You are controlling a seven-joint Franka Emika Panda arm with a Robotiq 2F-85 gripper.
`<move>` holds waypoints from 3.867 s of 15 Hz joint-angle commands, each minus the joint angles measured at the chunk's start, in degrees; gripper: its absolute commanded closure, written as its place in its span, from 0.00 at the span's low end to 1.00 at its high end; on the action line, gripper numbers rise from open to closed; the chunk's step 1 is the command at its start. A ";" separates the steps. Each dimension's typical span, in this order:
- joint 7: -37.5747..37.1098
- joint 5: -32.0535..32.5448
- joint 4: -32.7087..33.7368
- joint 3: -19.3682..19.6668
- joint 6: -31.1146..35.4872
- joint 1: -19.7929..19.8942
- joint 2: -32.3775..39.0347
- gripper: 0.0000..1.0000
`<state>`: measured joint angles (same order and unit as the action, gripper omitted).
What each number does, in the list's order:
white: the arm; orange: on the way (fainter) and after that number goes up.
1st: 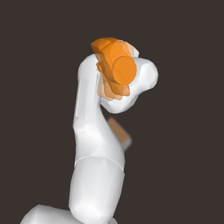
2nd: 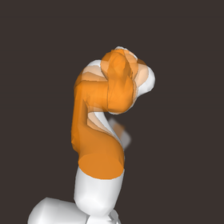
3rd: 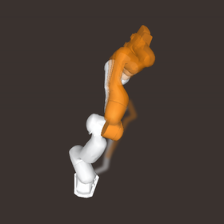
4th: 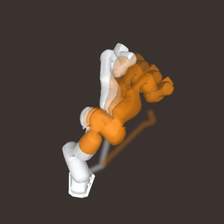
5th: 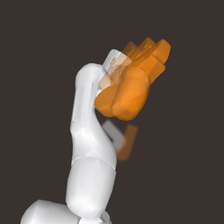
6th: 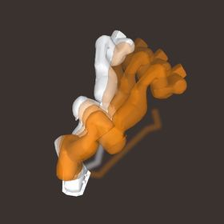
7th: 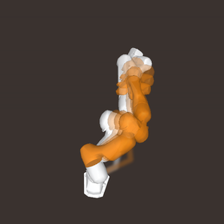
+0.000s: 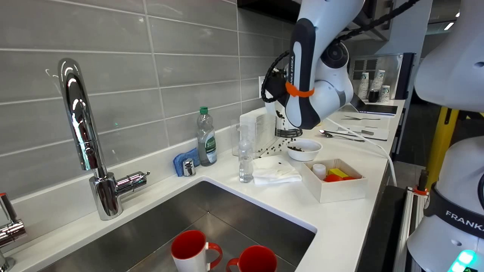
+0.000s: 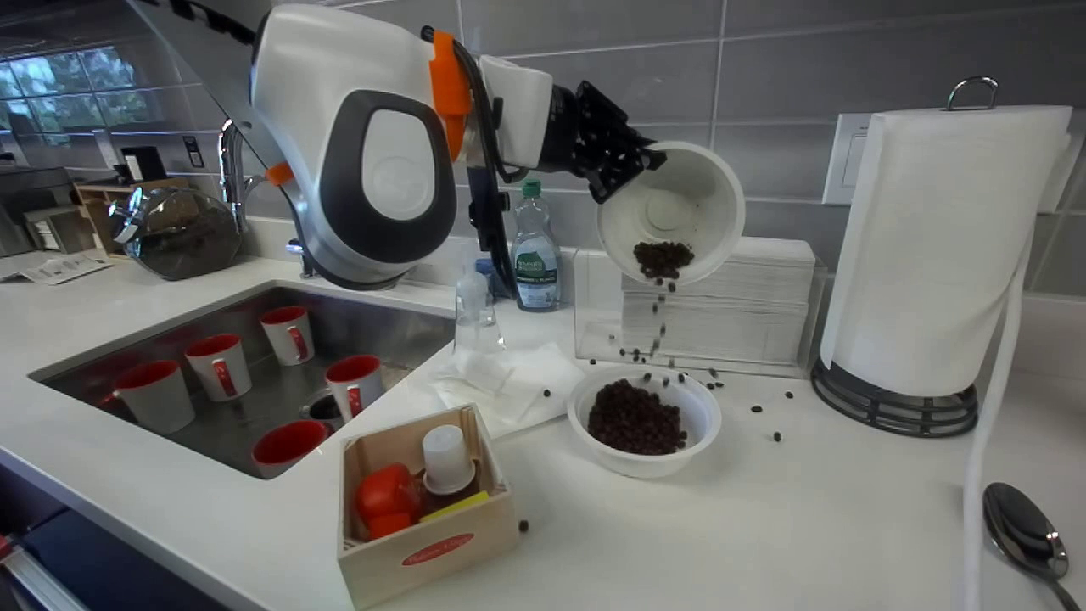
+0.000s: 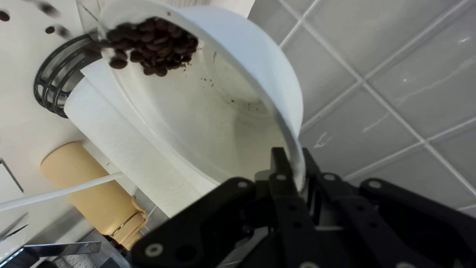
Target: Pour the coffee beans from the bowl on the right and into the bowl on the left.
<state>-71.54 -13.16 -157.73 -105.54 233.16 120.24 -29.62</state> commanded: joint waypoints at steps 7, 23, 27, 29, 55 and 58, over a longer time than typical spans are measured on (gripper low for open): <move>2.01 -1.56 -0.07 -0.41 0.06 1.12 1.14 0.99; 5.90 -2.17 -0.15 4.30 -13.18 -1.74 3.62 0.99; 11.32 -4.17 -0.14 12.07 -23.86 -8.31 3.38 0.99; 14.46 -6.03 -0.15 16.61 -30.92 -12.38 0.63 0.99; 27.81 3.60 30.33 -3.59 -79.80 23.60 -8.01 0.99; 27.83 2.54 30.09 -2.33 -82.30 21.54 -10.84 0.99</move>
<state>-45.01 -8.00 -130.16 -107.69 154.37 141.84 -36.13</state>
